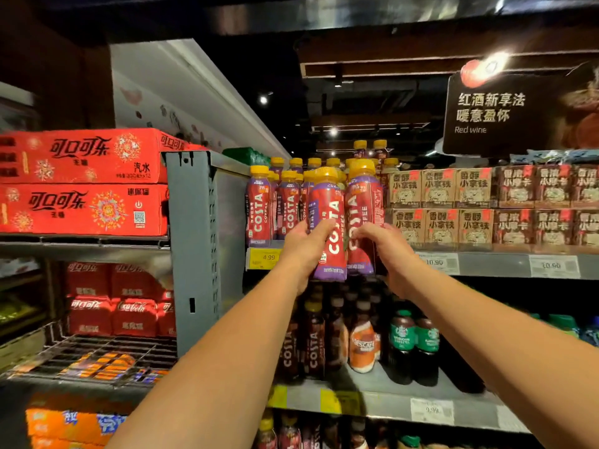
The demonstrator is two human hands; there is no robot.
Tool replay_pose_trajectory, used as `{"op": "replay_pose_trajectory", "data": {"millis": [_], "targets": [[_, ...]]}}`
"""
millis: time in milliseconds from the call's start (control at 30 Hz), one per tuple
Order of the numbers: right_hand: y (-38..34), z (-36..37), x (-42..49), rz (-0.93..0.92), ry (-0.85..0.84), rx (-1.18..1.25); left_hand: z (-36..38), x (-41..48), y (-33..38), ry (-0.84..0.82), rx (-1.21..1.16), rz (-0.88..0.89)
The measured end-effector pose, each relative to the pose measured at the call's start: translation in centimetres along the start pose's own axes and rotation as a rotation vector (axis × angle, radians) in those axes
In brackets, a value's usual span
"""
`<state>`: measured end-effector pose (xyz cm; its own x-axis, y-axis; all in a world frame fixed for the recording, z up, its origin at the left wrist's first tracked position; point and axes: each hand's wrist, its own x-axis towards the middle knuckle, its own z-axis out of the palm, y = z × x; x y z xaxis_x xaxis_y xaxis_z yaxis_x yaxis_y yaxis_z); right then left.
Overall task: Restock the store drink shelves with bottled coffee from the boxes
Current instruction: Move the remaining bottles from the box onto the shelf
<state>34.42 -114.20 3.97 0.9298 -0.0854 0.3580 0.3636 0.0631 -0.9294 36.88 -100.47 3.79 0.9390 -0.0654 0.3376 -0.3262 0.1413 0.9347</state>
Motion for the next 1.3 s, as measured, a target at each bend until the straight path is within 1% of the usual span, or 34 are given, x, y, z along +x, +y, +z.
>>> {"op": "replay_pose_trajectory", "data": {"millis": [100,233,367,533,667,800,1000,1100,1300], "targets": [[-0.2,-0.5,2.1,-0.02,-0.05,0.019,0.8,1.6,0.1,0.053,0.022,-0.01],[0.0,-0.4,4.6,-0.045,-0.109,0.037,0.7,3.9,0.0,0.118,0.03,0.057],[0.2,0.1,6.9,-0.073,-0.094,0.018,0.1,6.2,0.0,0.151,0.007,0.101],[0.8,1.0,9.6,-0.086,-0.042,0.01,-0.3,8.3,-0.1,0.146,0.048,0.155],[1.0,1.9,11.6,-0.087,0.006,0.01,-0.8,10.0,0.3,0.205,0.071,0.194],[1.3,2.5,12.9,-0.115,0.007,-0.037,-1.8,11.4,0.9,0.219,0.188,0.293],[2.3,2.8,14.2,-0.078,-0.003,-0.083,-2.4,12.6,-1.3,0.297,0.258,0.259],[2.4,2.7,14.6,-0.04,-0.043,-0.126,-2.6,12.9,-1.4,0.322,0.298,0.285],[2.9,2.5,15.6,0.033,-0.079,-0.167,-2.8,13.0,-2.7,0.39,0.562,0.281]]}}
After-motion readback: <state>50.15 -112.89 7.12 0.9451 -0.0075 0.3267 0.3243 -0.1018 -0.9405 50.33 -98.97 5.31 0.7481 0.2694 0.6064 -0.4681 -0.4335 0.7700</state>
